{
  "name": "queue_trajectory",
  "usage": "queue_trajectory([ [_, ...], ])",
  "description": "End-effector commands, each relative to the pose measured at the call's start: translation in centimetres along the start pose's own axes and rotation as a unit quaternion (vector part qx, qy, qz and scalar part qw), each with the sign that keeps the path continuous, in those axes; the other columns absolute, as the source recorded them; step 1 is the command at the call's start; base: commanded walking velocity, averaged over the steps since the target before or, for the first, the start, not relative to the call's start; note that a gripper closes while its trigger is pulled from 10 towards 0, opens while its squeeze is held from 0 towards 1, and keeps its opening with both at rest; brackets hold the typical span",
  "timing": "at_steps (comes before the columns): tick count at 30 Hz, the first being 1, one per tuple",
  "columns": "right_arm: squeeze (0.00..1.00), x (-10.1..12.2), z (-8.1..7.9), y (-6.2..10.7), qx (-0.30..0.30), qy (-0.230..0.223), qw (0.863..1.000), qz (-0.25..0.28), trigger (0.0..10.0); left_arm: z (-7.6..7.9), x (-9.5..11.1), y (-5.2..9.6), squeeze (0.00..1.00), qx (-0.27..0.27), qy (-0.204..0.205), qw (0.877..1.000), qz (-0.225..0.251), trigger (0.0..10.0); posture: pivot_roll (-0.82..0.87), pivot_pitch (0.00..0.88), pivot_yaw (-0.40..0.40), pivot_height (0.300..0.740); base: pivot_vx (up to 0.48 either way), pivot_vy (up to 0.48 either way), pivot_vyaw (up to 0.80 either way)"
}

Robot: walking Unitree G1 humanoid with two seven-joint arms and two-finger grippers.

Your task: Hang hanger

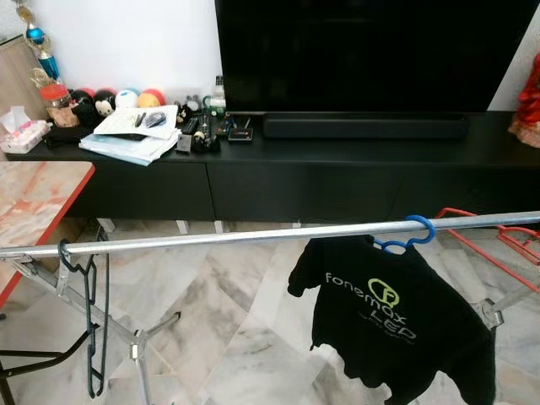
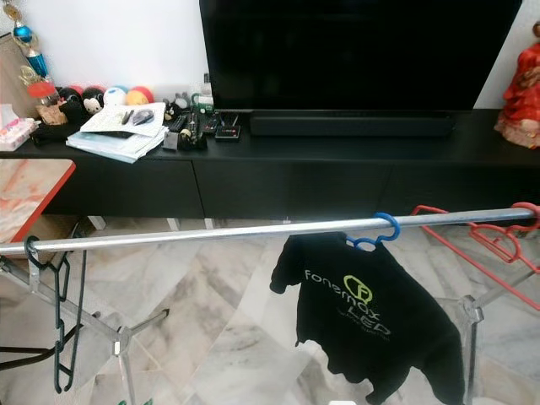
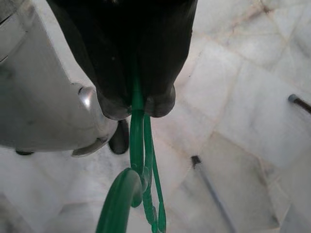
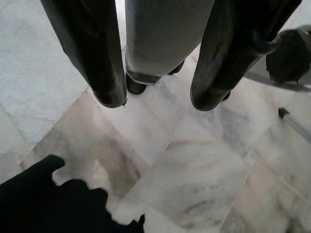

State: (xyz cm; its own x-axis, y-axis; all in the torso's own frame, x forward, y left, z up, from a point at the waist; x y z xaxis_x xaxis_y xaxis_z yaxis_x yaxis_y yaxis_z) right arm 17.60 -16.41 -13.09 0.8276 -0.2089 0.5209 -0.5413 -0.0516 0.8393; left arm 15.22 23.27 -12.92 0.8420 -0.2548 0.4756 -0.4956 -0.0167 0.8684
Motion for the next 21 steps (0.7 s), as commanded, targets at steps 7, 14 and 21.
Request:
queue_trajectory([
  [7,0.0,0.0,-0.2,-0.1,-0.002,0.002,1.0,-0.004,10.0,0.0,1.0,-0.2,0.0,0.001,-0.004,1.0,0.01,10.0,0.01,0.027,0.043,0.74,0.0,-0.461,0.0],
  [14,0.0,0.7,-0.1,-0.2,-0.001,0.001,1.0,0.005,10.0,-0.4,1.6,-0.3,0.0,0.015,0.001,1.0,0.014,10.0,0.01,0.028,0.038,0.74,0.0,-0.206,0.0],
  [21,0.0,0.8,0.0,-0.1,0.002,0.009,1.0,0.004,10.0,-3.6,5.8,0.2,0.0,0.095,0.014,0.988,0.118,10.0,0.02,0.039,0.029,0.74,0.0,0.0,0.0],
])
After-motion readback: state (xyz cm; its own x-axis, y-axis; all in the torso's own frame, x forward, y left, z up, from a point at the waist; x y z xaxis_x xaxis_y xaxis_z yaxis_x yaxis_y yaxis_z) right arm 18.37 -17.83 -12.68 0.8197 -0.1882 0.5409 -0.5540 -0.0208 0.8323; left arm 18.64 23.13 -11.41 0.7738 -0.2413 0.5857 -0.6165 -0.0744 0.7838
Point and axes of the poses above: a point about 5 cm out from each wrist's last joint towards the gripper, its own y axis pointing back from the gripper into the wrist, its own x axis along the axis of the wrist's last joint, z = x × y, the point moved 4 cm from there along -y, pointing out of the wrist towards the gripper, and after that the axes turned 12 degrees about -y, right-handed, at the moved point
